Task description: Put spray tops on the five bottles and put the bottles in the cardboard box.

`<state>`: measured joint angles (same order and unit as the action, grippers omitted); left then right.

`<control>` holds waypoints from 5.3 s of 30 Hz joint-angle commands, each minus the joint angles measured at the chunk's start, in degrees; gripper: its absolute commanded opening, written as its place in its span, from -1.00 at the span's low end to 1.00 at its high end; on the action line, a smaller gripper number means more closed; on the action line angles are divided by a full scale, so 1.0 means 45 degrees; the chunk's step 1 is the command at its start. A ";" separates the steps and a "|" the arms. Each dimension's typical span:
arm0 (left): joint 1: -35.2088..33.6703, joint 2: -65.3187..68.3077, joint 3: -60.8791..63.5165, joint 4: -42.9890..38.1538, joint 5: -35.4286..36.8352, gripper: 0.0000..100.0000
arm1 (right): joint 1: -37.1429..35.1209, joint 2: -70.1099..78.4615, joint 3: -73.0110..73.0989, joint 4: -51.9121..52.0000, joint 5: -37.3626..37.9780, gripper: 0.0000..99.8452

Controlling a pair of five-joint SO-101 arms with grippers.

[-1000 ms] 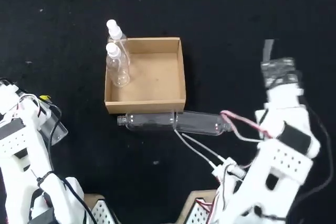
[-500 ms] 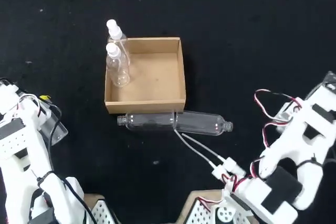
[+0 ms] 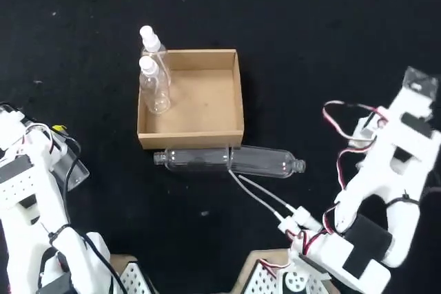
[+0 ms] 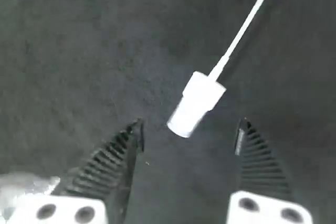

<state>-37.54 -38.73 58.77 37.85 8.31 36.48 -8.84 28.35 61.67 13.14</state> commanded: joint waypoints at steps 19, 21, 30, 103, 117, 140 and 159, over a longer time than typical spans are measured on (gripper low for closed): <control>0.0029 -0.0469 -0.0244 -0.0234 0.0098 -0.93 | 0.1426 0.0029 0.2276 -0.3595 1.8794 -0.49; 0.0029 -0.0469 -0.0244 -0.0254 0.0098 -0.93 | 0.1563 0.0029 0.3018 -0.4415 1.9438 -0.49; 0.0068 -0.0469 -0.0244 -0.0254 0.0117 -0.93 | 0.1250 0.0322 0.4972 -0.7287 1.9673 -0.49; 0.1495 -0.0488 0.0127 -0.3868 0.0039 -0.93 | -0.1465 -0.2549 -0.1592 0.1817 0.6154 -0.98; 0.1514 -0.0488 0.3702 -1.0764 0.0020 -0.93 | -0.7228 -0.8274 -0.1748 0.3927 0.2208 -0.98; 0.1924 -0.0469 0.8371 -2.2955 0.0117 -0.93 | -1.4281 -0.9563 -0.6457 0.2833 -0.2794 -0.97; 0.5636 -0.0332 0.8371 -2.2935 0.0117 -0.93 | -1.7348 -0.9504 -0.6496 -0.2266 -0.3673 -0.98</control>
<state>-14.77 -39.16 94.99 -64.22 8.31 -40.79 -50.59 1.98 53.85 -3.21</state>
